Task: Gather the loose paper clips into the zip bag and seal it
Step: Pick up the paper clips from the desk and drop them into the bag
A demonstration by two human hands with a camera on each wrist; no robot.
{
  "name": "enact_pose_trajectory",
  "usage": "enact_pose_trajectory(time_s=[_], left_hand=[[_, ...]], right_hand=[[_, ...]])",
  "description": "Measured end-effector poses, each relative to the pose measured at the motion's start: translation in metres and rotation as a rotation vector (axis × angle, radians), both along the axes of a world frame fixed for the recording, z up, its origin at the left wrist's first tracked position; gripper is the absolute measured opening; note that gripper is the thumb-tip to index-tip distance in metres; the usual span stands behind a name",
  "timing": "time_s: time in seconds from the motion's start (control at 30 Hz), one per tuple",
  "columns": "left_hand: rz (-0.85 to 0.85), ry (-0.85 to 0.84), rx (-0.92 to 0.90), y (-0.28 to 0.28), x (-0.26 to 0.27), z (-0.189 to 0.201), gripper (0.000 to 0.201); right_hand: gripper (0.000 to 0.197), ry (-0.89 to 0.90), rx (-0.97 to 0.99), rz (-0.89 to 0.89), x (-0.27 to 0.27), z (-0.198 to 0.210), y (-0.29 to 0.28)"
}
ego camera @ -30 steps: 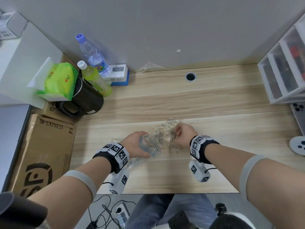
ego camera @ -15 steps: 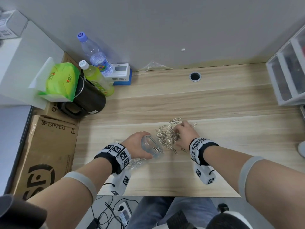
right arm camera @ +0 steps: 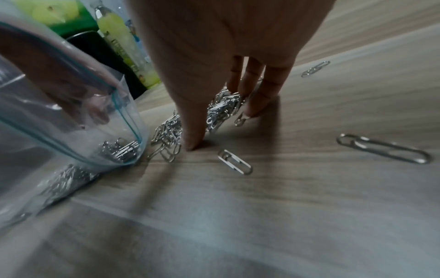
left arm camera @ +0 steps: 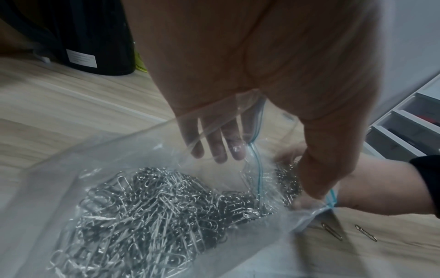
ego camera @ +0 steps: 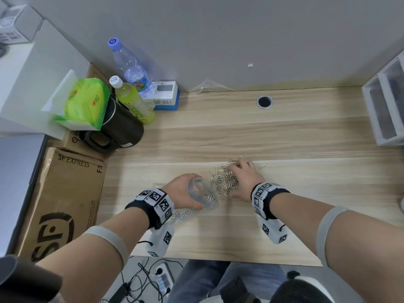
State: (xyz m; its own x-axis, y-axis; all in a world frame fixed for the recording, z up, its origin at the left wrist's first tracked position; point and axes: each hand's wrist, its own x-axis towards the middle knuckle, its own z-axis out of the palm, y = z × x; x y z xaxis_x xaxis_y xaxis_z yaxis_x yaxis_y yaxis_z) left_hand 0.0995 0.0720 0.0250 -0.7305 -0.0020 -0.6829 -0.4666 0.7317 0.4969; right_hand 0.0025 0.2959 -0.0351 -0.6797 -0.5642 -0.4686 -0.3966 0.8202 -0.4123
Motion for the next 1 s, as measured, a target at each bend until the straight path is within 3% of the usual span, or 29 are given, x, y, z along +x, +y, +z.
enact_pose_trajectory(time_s=[0.1, 0.2, 0.33, 0.47, 0.73, 1.0], left_hand=[[0.011, 0.012, 0.004, -0.002, 0.002, 0.002, 0.098], [0.021, 0.018, 0.022, -0.005, 0.004, 0.004, 0.099], [0.033, 0.031, 0.031, -0.007, 0.006, 0.006, 0.092], [0.061, 0.048, 0.05, -0.007, 0.009, 0.007, 0.074], [0.068, 0.045, 0.044, -0.016, 0.016, 0.003, 0.083], [0.052, 0.02, 0.029, -0.018, 0.012, -0.001, 0.089]], right_hand=[[0.073, 0.016, -0.035, -0.011, -0.005, 0.003, -0.004], [0.075, 0.095, -0.035, 0.028, -0.004, 0.009, -0.009], [0.086, 0.173, -0.015, 0.28, 0.002, 0.013, -0.025], [0.072, 0.117, -0.018, 0.461, 0.009, 0.006, -0.04], [0.03, 0.122, -0.066, 0.479, 0.005, 0.008, -0.047], [0.024, 0.11, 0.027, 0.435, -0.008, 0.012, -0.028]])
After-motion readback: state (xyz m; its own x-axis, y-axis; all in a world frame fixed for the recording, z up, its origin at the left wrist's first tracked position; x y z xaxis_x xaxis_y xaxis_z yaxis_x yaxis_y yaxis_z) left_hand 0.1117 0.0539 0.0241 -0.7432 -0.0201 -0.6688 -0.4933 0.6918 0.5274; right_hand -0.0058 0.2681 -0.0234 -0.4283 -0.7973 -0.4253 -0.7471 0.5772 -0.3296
